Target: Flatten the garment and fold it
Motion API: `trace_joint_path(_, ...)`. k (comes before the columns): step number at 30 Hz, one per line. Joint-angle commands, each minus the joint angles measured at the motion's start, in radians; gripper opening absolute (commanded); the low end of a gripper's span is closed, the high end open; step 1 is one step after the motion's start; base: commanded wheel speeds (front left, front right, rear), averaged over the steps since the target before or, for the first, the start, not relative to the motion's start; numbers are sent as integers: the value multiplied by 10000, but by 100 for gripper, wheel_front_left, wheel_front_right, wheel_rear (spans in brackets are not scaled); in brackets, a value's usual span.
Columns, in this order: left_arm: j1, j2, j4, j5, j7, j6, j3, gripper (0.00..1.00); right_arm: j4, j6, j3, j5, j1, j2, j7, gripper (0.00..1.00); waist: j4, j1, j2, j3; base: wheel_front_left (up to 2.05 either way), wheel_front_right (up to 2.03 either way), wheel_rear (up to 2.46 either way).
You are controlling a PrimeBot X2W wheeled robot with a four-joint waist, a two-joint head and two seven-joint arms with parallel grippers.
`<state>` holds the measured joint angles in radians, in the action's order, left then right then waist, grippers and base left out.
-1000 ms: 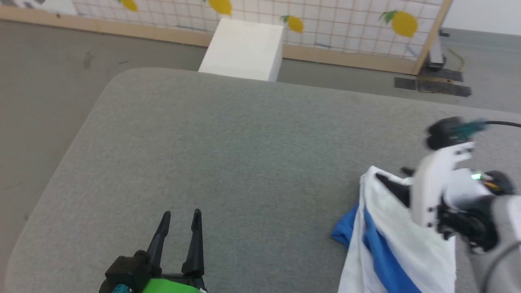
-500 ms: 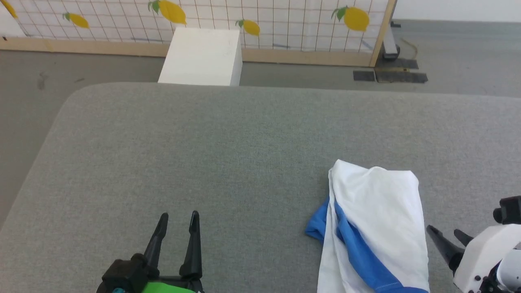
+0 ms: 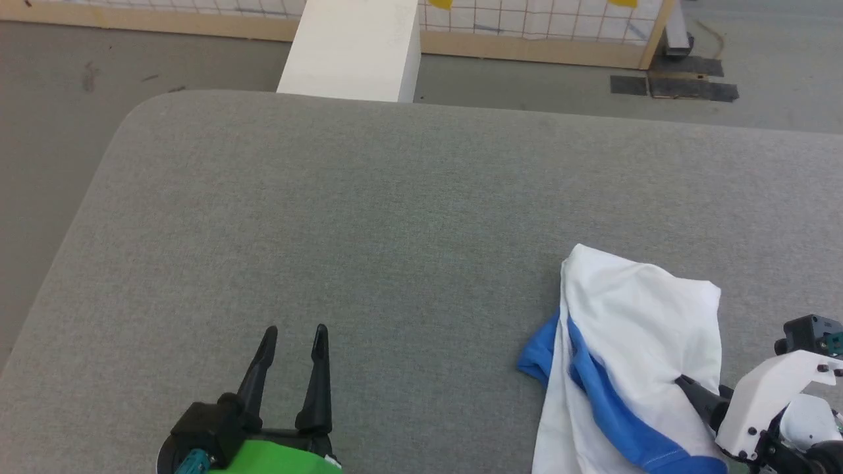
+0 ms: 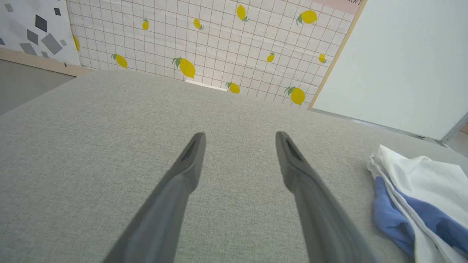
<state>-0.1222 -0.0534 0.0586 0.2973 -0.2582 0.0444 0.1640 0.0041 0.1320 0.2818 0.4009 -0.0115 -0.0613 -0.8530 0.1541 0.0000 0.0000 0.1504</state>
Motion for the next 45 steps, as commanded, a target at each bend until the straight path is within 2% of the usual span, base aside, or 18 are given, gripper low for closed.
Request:
trace_joint_path(1,181,32,-30,-35,-36,80,-11,100,265,-13,44,-89,-266,30,-84,100,196,0,0,165,0,0,0)
trace_joint_path(8,275,32,-95,-64,-36,127,4,100,1444,-13,-76,-149,-987,51,-498,100,323,0,0,264,0,0,0)
trace_joint_path(9,296,32,-111,-64,-36,131,18,100,1522,-13,-95,-159,-1041,52,-497,46,332,0,0,269,0,0,0)
trace_joint_path(10,326,32,-128,-58,-36,137,34,100,1601,-13,-158,-231,-1085,20,-514,26,340,0,0,271,0,0,0)
trace_joint_path(11,348,32,-138,-50,-36,141,44,100,1620,-13,-245,-275,-1105,-32,-519,0,341,0,0,272,0,0,0)
trace_joint_path(27,120,32,-51,28,-36,-24,47,100,253,-13,-1232,78,-1092,-1105,-29,0,-201,0,0,-168,0,0,0)
trace_joint_path(35,113,25,98,-344,-36,48,118,100,-6,-13,-2272,223,-1446,-1868,-99,0,-874,0,0,-229,0,0,0)
trace_joint_path(45,351,-56,123,-737,-36,112,371,100,348,-13,-3148,351,-2405,-2771,132,0,-2028,0,0,19,0,0,0)
